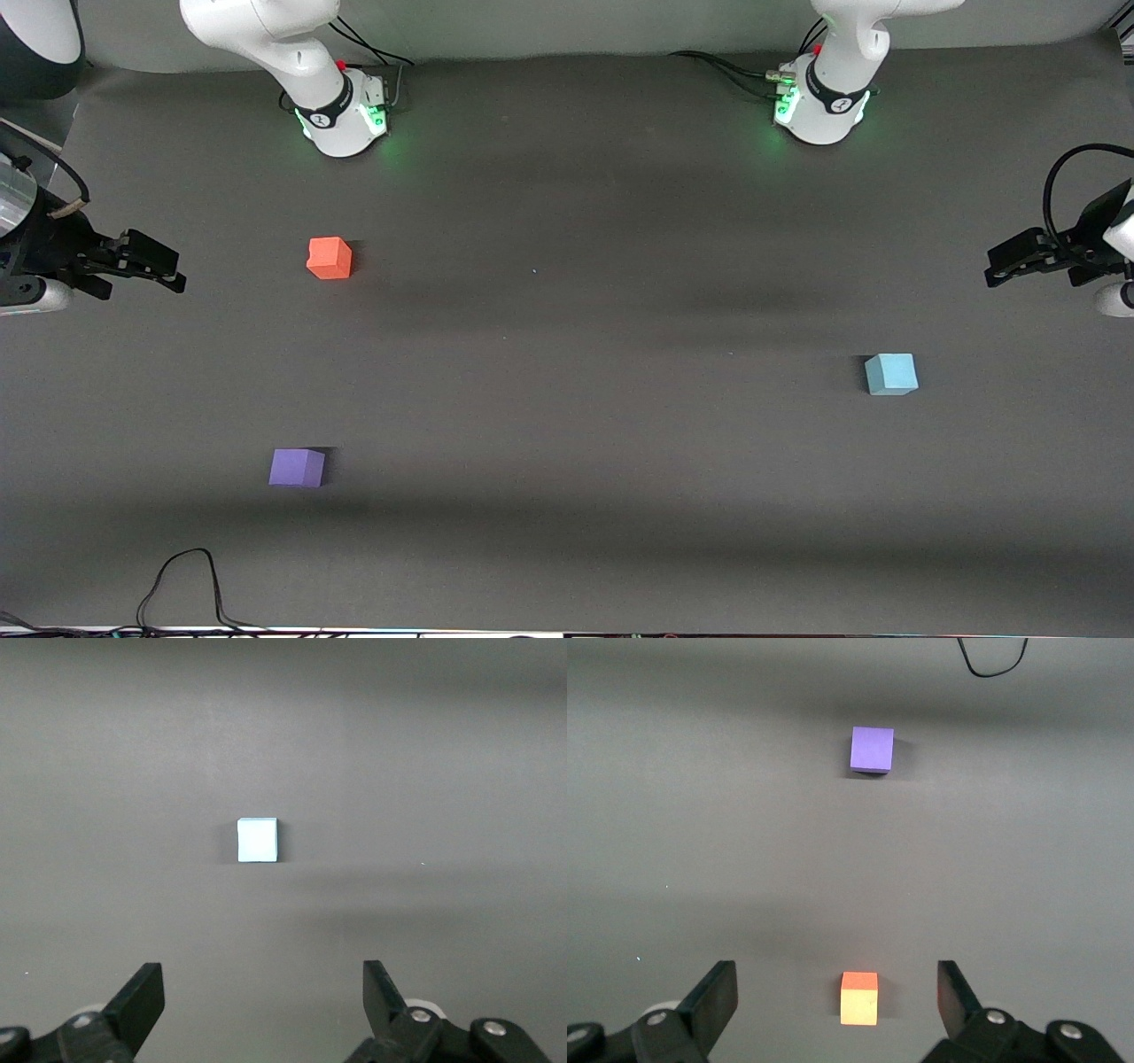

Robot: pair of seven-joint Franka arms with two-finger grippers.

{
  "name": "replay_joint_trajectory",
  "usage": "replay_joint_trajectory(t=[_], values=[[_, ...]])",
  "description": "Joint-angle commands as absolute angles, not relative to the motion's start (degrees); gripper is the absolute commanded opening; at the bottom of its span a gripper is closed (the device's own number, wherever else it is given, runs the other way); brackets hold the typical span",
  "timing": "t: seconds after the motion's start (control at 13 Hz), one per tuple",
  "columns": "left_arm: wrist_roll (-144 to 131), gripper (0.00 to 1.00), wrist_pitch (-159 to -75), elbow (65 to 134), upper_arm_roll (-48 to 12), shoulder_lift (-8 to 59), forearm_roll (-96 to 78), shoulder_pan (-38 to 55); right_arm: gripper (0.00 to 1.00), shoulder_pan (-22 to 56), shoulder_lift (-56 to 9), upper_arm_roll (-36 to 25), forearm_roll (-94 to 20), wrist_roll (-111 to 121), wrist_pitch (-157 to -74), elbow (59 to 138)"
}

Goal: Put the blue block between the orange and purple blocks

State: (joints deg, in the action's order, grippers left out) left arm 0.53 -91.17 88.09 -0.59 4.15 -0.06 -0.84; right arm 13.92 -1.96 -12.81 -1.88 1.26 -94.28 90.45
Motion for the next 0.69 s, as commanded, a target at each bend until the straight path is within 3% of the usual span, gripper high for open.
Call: replay_joint_trajectory(t=[0.0, 0.61], values=[[0.7, 1.00, -90.5, 89.2, -0.6, 2.5, 0.4, -0.6, 1.00, 13.9, -2.0, -12.8, -1.1, 2.5, -94.4, 89.8], [6.9, 1.00, -90.7, 91.4, -0.4, 2.4, 0.9, -3.7, 1.00, 13.9, -2.0, -12.8, -1.1, 2.5, -94.3, 89.9]])
